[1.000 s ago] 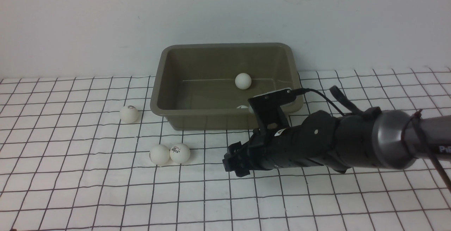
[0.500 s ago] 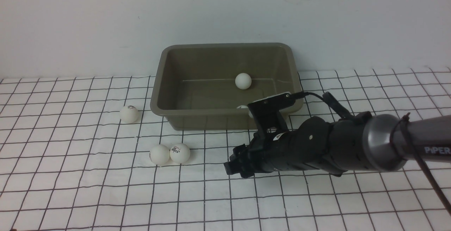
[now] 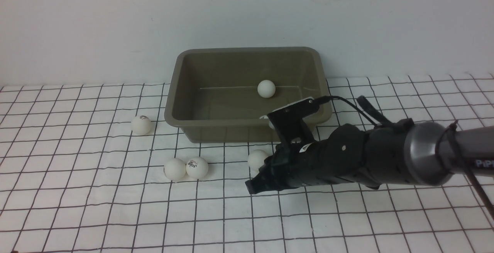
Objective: Put the table tennis balls into the box on the white checkered tablecloth.
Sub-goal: 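Reach for and grasp a ping pong ball on the table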
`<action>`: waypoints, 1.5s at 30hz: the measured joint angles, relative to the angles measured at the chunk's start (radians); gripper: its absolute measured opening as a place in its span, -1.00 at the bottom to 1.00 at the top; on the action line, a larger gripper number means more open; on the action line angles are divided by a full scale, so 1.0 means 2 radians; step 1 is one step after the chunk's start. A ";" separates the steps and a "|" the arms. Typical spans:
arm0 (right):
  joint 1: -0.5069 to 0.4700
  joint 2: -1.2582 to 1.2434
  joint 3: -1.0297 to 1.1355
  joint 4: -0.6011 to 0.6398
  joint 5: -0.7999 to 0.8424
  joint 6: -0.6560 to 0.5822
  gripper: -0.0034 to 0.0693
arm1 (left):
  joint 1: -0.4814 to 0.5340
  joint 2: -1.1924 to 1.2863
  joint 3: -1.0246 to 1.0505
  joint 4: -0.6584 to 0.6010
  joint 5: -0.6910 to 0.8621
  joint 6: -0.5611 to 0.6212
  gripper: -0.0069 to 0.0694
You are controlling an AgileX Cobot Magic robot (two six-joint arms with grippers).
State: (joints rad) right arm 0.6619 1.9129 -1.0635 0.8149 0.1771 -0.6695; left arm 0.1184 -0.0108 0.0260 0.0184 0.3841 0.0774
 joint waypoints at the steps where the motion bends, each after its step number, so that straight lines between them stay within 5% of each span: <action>1: 0.000 -0.002 0.000 -0.002 0.001 0.000 -0.94 | 0.000 0.000 0.000 0.000 0.000 0.000 -0.09; 29: 0.000 -0.073 -0.001 -0.016 0.025 0.011 -0.84 | 0.000 0.000 0.000 0.000 0.000 0.000 -0.09; 36: 0.000 -0.057 -0.001 0.006 0.020 0.007 0.18 | 0.000 0.000 0.000 0.000 0.000 0.000 -0.09; 40: 0.000 -0.055 -0.001 0.010 0.013 0.007 0.41 | 0.000 0.000 0.000 0.000 0.000 0.000 -0.09; 45: 0.000 -0.050 -0.001 0.012 0.011 0.007 0.45 | 0.000 0.000 0.000 0.000 0.000 0.000 -0.09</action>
State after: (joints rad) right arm 0.6619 1.8122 -1.0646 0.8385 0.1988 -0.6559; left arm 0.1184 -0.0108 0.0260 0.0184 0.3841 0.0774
